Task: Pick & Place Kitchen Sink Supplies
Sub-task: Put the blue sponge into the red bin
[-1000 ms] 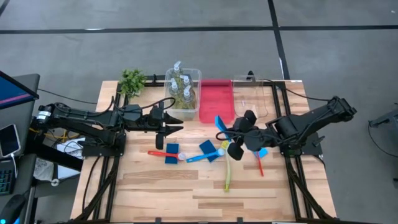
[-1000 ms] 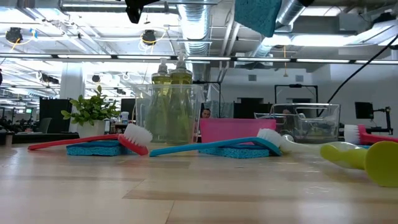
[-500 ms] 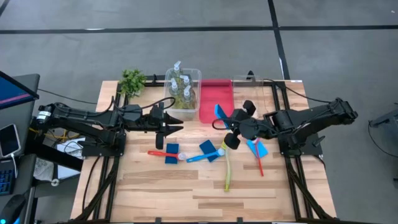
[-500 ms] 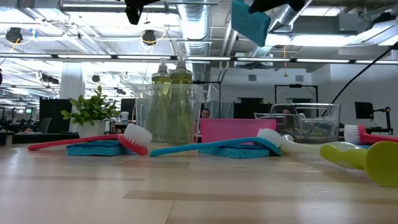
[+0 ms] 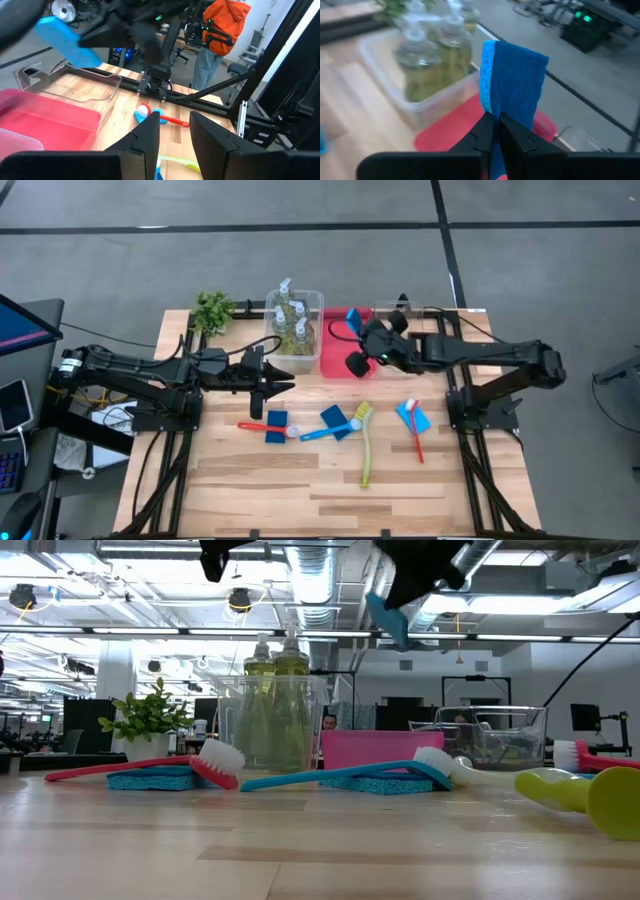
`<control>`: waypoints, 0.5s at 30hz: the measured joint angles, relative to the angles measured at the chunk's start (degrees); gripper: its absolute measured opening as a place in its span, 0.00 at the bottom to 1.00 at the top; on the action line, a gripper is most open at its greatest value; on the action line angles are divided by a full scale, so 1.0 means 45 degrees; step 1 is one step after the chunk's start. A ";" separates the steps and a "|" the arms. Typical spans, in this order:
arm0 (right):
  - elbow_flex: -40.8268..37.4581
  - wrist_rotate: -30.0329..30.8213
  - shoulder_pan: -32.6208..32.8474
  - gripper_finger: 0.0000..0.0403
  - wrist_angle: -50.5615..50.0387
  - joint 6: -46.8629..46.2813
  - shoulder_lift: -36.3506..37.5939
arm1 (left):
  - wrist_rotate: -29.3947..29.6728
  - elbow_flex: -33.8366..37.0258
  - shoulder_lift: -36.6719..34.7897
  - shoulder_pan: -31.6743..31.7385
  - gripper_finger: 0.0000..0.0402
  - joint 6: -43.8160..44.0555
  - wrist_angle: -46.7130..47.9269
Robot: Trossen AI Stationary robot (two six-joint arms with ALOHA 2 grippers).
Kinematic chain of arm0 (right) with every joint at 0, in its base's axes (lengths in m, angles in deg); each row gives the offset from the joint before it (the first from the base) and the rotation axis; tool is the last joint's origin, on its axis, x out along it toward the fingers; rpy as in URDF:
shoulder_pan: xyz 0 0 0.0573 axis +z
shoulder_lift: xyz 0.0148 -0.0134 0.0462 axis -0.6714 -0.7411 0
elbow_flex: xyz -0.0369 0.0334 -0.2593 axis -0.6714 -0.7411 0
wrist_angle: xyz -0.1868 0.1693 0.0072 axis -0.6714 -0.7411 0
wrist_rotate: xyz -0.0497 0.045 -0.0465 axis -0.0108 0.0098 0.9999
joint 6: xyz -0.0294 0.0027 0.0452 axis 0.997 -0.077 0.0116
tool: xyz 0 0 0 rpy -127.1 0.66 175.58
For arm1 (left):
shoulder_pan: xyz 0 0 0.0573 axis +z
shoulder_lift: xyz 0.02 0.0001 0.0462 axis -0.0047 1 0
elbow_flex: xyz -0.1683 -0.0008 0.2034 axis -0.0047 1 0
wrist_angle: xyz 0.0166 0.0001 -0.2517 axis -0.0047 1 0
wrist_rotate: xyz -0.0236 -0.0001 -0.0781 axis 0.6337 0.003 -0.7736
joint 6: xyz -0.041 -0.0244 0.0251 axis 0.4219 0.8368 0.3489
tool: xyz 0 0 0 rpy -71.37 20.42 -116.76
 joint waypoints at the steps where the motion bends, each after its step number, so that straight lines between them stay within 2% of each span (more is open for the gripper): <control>1: 0.0000 -0.0001 -0.0211 0.04 0.0002 0.0000 -0.0228 | -0.0004 0.0000 0.0000 0.0000 0.27 0.0020 0.0000; 5: 0.0000 -0.0262 -0.0819 0.04 0.0002 -0.0004 -0.1184 | 0.0000 0.0000 0.0000 0.0000 0.27 0.0254 -0.0005; 10: 0.0000 -0.1715 -0.1206 0.05 0.0003 -0.0005 -0.2171 | 0.0000 0.0000 0.0000 0.0000 0.27 0.0252 -0.0010; 15: 0.0000 -0.1689 -0.1258 0.09 -0.0054 -0.0001 -0.2764 | 0.0000 0.0000 0.0000 0.0000 0.27 0.0252 -0.0043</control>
